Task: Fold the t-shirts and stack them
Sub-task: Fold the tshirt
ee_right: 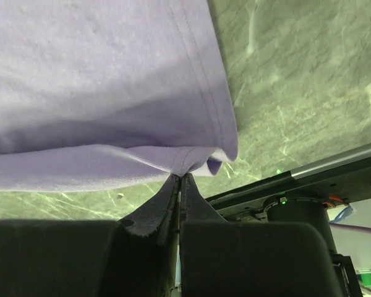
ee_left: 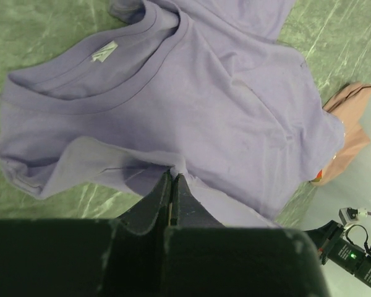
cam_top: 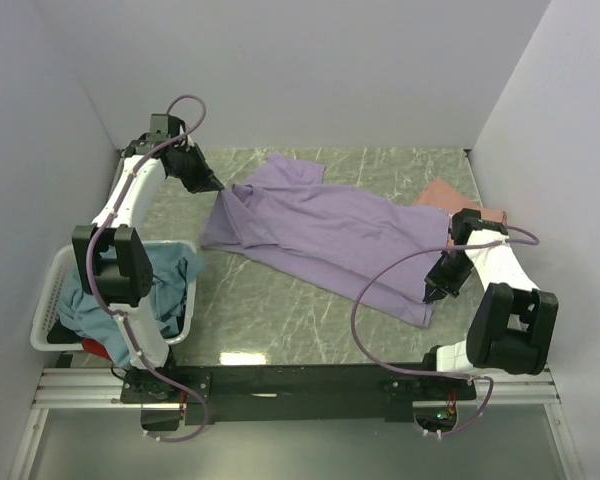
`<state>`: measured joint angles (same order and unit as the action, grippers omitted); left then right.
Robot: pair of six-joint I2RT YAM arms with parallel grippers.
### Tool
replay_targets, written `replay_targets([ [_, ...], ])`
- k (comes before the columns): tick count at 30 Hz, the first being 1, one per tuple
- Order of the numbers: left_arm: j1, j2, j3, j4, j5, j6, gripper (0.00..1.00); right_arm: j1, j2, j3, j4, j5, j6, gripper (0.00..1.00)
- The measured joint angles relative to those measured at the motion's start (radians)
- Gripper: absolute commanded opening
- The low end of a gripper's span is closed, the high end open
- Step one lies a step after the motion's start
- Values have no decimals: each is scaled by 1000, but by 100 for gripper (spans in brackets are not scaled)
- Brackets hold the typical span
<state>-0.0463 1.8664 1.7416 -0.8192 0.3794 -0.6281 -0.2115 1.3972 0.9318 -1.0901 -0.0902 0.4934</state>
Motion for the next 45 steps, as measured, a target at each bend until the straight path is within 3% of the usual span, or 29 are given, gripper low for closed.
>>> replay_targets([
  [12, -32, 110, 176, -17, -2, 16, 0, -27, 101, 75, 29, 19, -27, 0],
  [20, -38, 174, 206, -17, -3, 29, 0, -31, 168, 123, 34, 27, -46, 0],
  [26, -42, 234, 227, -15, -3, 34, 11, -32, 213, 165, 40, 30, -54, 0],
  [28, -46, 255, 253, -17, -3, 34, 20, -32, 231, 177, 43, 30, -58, 0],
  [30, -51, 274, 285, -15, -3, 34, 24, -32, 243, 184, 47, 30, -62, 6],
  [31, -54, 284, 301, -14, -3, 33, 34, -32, 249, 188, 48, 30, -64, 11],
  [34, -60, 304, 340, -10, -3, 35, 58, -32, 261, 205, 52, 30, -74, 42],
  [36, -61, 305, 342, -3, -3, 34, 64, -34, 262, 221, 53, 30, -83, 52],
  [40, -62, 303, 331, 10, -14, 34, 71, -34, 260, 253, 57, 45, -96, 57],
  [45, -62, 225, 164, 26, -71, 64, 68, -34, 234, 231, 58, 58, -100, 57],
])
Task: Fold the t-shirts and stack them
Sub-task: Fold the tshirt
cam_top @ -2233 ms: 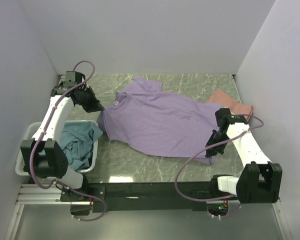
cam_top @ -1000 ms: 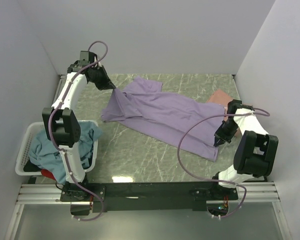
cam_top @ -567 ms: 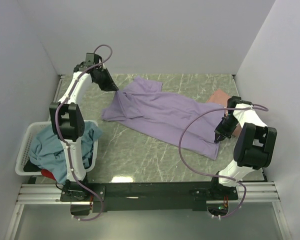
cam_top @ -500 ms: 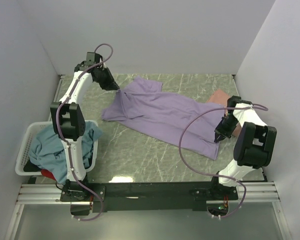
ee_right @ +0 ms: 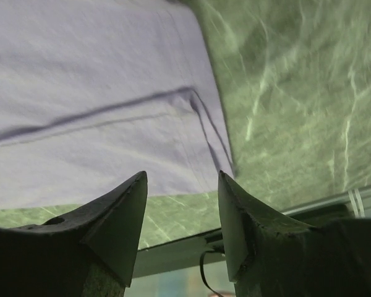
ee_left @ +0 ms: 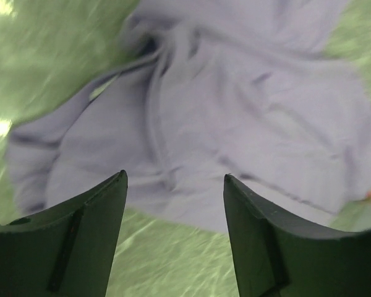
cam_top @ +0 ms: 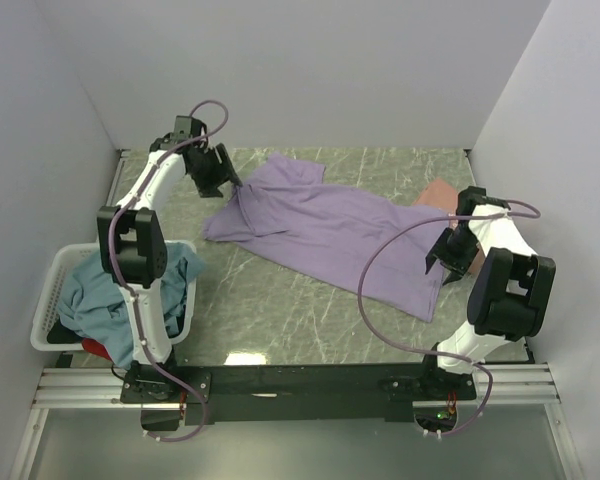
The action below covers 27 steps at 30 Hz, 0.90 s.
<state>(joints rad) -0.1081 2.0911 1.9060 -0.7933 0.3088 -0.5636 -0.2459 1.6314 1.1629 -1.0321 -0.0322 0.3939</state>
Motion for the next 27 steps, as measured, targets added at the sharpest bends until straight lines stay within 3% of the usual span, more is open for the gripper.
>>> replay_targets([
  [7, 0, -103, -199, -39, -117, 72, 62, 0, -40, -104, -1, 6, 0, 55],
  [17, 0, -109, -234, -90, -246, 154, 65, -1, -39, -137, 2, 13, -11, 54],
  [27, 0, -61, -287, -73, -227, 159, 63, -1, -39, -163, 5, 23, -18, 52],
])
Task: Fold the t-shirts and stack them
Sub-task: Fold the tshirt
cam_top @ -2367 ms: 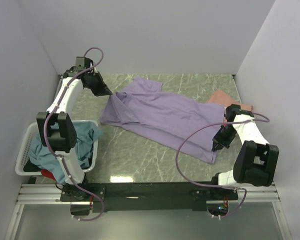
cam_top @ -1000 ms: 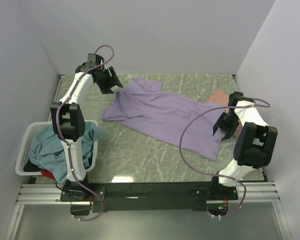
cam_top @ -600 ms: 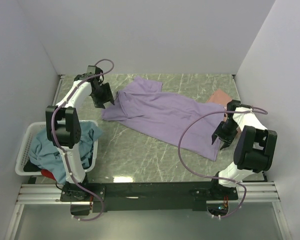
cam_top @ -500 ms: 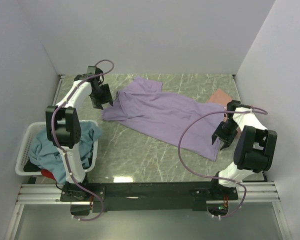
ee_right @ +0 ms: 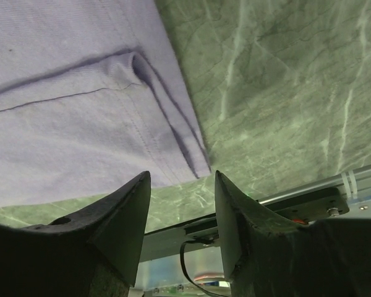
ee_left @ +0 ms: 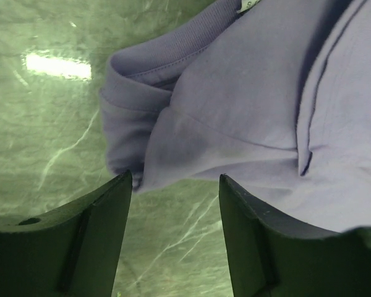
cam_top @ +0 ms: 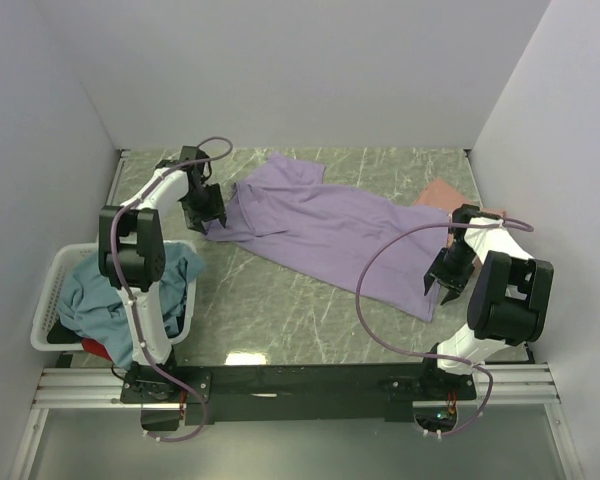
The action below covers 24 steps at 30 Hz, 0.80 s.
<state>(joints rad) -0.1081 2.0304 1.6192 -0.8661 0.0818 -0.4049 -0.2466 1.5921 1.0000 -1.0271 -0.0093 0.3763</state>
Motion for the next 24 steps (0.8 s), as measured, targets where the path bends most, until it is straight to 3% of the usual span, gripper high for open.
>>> replay_targets([
  [8, 0, 60, -2, 25, 21, 0, 57, -1, 26, -4, 12, 17, -1, 49],
  [15, 0, 69, -1, 34, 36, -2, 25, -4, 76, -5, 32, 13, -4, 45],
  [18, 0, 76, 13, 31, 40, 0, 19, -5, 98, -5, 43, 12, -5, 42],
  [24, 0, 98, 95, 16, 50, 11, 15, -5, 126, -5, 53, 9, -5, 39],
])
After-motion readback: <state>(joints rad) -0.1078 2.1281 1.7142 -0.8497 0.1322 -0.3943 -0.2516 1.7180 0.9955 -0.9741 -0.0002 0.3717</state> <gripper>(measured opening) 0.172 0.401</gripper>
